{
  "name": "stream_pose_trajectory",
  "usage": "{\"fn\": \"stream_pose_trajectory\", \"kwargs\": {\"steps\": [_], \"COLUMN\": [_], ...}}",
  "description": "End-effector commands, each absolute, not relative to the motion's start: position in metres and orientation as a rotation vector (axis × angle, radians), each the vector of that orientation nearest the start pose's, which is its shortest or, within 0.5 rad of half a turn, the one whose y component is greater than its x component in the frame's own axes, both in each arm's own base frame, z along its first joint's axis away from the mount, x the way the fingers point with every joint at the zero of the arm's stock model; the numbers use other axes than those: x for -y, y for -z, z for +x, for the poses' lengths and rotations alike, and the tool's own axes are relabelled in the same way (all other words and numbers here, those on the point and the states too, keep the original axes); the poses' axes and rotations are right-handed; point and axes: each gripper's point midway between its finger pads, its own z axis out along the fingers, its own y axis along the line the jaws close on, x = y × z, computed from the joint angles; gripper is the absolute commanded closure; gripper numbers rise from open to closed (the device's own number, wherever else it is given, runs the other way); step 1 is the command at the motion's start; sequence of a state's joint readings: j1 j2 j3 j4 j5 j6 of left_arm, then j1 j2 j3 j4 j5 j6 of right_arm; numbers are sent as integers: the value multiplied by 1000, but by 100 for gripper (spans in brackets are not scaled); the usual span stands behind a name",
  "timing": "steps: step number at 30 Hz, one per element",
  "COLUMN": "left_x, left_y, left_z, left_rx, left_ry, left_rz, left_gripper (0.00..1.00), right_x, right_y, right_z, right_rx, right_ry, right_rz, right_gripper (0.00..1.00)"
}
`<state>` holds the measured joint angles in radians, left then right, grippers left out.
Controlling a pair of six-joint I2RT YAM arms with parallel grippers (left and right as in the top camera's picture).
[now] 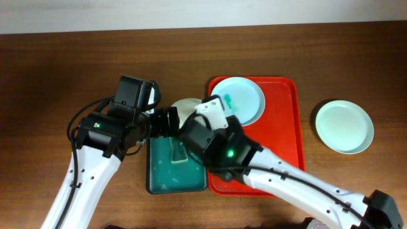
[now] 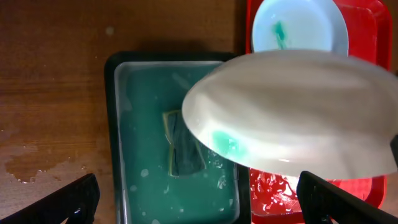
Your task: Clean dirty plates on tray and stack at the side
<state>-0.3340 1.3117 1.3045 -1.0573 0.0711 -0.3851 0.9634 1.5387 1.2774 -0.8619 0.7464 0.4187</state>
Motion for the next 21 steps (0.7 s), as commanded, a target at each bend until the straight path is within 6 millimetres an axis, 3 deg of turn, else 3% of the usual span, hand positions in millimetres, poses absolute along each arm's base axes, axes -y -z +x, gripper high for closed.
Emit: {"fn": "stream_pose_trajectory", "kwargs": {"steps": [1, 9, 21], "left_x": [113, 113, 113], "left_y": [-217, -217, -217], "left_z": [298, 298, 298], "left_rx": [-2656, -2656, -2656], "left_ry": [320, 320, 320], "left_rz": [-27, -27, -27], "left_gripper": [1, 1, 1], "right_x": [-226, -234, -228], "right_y": [-221, -237, -243], "right_z": [293, 281, 283], "right_rx": [-2170, -2061, -2016], "right_ry": [386, 457, 556], "right_rz": [-390, -424, -488], "right_gripper": [96, 96, 96]}}
